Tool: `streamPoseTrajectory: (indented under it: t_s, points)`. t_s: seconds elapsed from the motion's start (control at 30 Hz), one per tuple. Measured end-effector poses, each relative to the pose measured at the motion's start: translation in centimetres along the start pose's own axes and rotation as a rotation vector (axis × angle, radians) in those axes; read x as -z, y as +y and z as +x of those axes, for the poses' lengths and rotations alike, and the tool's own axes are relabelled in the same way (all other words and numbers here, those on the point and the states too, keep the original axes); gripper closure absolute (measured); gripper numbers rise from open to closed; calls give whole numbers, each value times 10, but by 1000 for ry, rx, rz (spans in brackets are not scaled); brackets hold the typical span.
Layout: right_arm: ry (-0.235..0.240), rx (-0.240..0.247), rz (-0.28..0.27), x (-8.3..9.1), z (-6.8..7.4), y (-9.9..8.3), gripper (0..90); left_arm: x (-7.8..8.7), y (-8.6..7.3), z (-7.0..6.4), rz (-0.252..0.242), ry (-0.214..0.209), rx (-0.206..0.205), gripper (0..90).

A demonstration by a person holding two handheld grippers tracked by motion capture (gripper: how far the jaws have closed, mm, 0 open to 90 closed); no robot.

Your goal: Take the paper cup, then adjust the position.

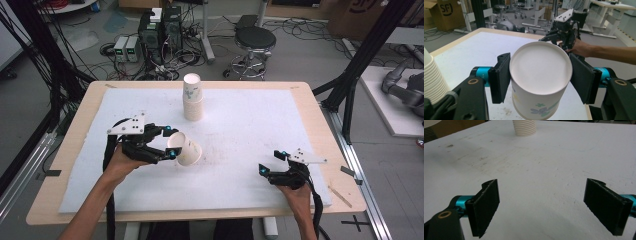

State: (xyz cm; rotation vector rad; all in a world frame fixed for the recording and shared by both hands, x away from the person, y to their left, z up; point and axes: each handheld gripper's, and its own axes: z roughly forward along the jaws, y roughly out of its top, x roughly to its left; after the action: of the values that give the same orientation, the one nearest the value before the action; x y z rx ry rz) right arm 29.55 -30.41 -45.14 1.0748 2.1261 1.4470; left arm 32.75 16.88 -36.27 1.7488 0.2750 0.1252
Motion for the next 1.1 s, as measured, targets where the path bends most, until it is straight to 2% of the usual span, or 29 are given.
streamPoseTrajectory:
  t_s: [0.13, 0.57, 0.73, 0.83, 0.97, 1.1]
  points:
    - [-3, 13, -4, 0, 1, 0, 132, 3, -1, 0, -5, 4, 2, 365]
    - [15, 3, -12, 1, -1, 0, 132, 4, -1, 0, -11, 7, 0, 365]
    - [74, -51, -55, 6, -8, -1, 132, 3, -4, 1, -4, 10, 3, 365]
    - [82, -43, -49, 10, -11, 2, 132, 2, -5, 2, -3, 10, 7, 365]
    - [134, -10, -63, 15, -9, 15, 132, 0, -5, 1, -12, 2, 11, 365]
    - [208, 57, -56, 13, -1, 35, 132, -2, -5, 0, -17, -1, 12, 365]
